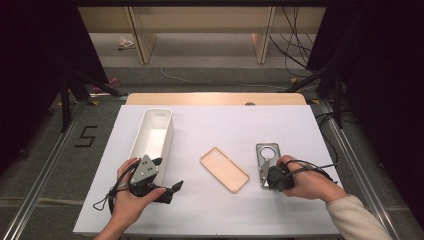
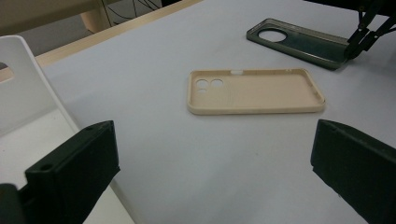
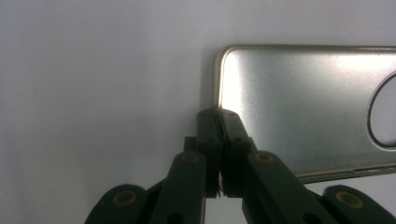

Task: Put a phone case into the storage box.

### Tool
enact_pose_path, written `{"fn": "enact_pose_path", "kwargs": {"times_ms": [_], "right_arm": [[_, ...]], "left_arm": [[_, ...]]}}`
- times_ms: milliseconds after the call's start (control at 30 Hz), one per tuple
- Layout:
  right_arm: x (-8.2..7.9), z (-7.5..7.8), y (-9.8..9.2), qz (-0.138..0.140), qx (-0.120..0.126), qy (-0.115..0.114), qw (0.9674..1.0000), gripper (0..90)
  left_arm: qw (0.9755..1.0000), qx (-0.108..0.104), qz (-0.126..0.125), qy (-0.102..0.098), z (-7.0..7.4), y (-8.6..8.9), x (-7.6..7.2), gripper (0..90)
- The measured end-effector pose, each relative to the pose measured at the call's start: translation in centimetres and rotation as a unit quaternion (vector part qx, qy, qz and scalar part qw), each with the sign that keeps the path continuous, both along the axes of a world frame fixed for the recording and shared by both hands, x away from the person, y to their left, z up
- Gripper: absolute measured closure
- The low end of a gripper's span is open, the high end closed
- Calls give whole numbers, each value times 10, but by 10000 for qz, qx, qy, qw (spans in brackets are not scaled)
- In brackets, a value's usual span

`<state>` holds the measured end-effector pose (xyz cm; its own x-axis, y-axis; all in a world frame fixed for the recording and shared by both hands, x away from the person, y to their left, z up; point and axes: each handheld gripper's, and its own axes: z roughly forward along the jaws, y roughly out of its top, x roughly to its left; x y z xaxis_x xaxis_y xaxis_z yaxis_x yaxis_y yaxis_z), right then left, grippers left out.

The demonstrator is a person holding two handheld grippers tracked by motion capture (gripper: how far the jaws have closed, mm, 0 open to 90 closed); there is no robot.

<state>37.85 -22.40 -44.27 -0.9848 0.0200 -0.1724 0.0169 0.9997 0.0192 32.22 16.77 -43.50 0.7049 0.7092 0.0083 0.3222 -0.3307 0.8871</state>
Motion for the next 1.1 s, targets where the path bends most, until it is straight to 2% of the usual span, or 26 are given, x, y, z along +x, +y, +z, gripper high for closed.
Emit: {"fn": "enact_pose_path", "kwargs": {"times_ms": [167, 367, 533, 767, 933, 1100], "right_arm": [[-3, 7, 0, 15, 49, -66, 10000, 890], [-6, 16, -2, -20, 244, -210, 9995, 890], [-8, 22, -1, 22, 552, -409, 9976, 891], [-14, 23, 0, 4, 893, -508, 9947, 891], [-15, 25, -3, -47, 1334, -631, 9890, 892], [-15, 25, -2, -177, 1683, -645, 9835, 892]], "left_arm": [[10000, -54, 7, -8, 0, 0, 0, 1], [10000, -74, 10, -2, 1, 0, 0, 2], [10000, -78, 13, 2, 1, 1, 0, 2], [9999, -102, 19, -8, 2, 1, 0, 4], [9999, -97, 28, -5, 1, 1, 0, 5], [9999, -104, 35, -5, 1, 1, 0, 6]]}}
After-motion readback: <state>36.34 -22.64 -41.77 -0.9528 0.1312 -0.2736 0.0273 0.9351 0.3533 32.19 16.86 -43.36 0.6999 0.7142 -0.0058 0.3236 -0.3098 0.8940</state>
